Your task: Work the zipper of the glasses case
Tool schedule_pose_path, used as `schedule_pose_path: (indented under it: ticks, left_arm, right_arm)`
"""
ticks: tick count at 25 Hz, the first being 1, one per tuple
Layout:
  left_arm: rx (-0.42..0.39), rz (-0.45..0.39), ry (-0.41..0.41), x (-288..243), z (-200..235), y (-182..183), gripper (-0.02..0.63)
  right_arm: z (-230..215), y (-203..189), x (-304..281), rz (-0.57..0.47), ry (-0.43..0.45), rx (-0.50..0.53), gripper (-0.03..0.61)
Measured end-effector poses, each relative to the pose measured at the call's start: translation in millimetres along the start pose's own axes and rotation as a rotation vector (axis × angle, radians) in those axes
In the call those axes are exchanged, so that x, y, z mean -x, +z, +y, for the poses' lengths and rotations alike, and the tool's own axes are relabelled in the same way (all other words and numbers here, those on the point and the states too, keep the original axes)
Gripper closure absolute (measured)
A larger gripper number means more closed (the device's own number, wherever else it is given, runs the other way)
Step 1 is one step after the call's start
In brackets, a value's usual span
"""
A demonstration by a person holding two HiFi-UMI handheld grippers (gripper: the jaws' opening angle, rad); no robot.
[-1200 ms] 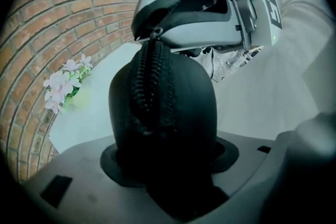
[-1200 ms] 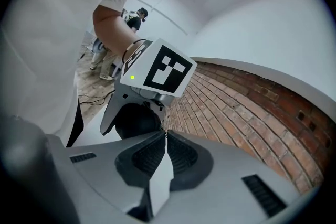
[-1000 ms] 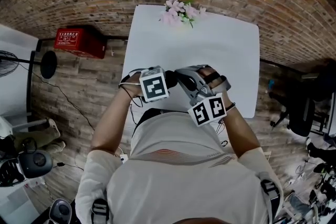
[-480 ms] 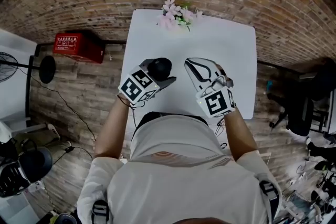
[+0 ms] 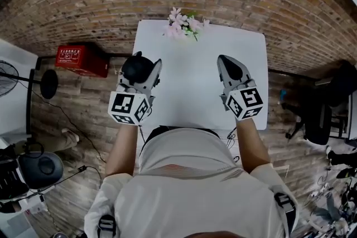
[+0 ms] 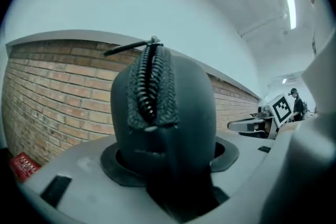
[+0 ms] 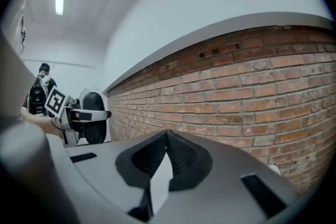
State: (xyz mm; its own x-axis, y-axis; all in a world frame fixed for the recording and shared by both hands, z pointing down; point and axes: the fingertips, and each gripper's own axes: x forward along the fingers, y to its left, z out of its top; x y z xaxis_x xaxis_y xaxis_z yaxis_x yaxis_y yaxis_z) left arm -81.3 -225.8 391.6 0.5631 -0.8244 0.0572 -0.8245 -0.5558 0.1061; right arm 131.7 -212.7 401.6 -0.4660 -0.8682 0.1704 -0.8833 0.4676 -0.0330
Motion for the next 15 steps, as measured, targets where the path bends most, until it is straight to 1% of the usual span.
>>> schedule_pose_path:
  ticks: [3, 6, 9, 11, 15]
  left_arm:
    - [-0.005, -0.033, 0.056, 8.8, 5.8, 8.4, 0.342]
    - [-0.015, -0.041, 0.061, 9.4, 3.8, 10.3, 0.342]
    - [-0.002, -0.035, 0.052, 6.8, 1.9, 6.3, 0.342]
    - [0.009, -0.03, 0.045, 5.2, 1.1, 4.7, 0.342]
    - [0.006, -0.01, 0.018, -0.6, -5.0, 1.8, 0.342]
  right_arm:
    - [-18.7, 6.9, 9.7, -0.027, -0.074, -0.026, 0.528]
    - [-31.4, 14.0, 16.7, -0.047, -0.125, -0.023, 0.528]
    - [-33.9, 18.7, 20.5, -0.058, -0.136, -0.015, 0.528]
    - [-32.2, 20.2, 20.9, -0.057, -0.133, -0.008, 0.528]
    - [-30.1, 18.1, 20.6, -0.051, -0.118, -0.01, 0.528]
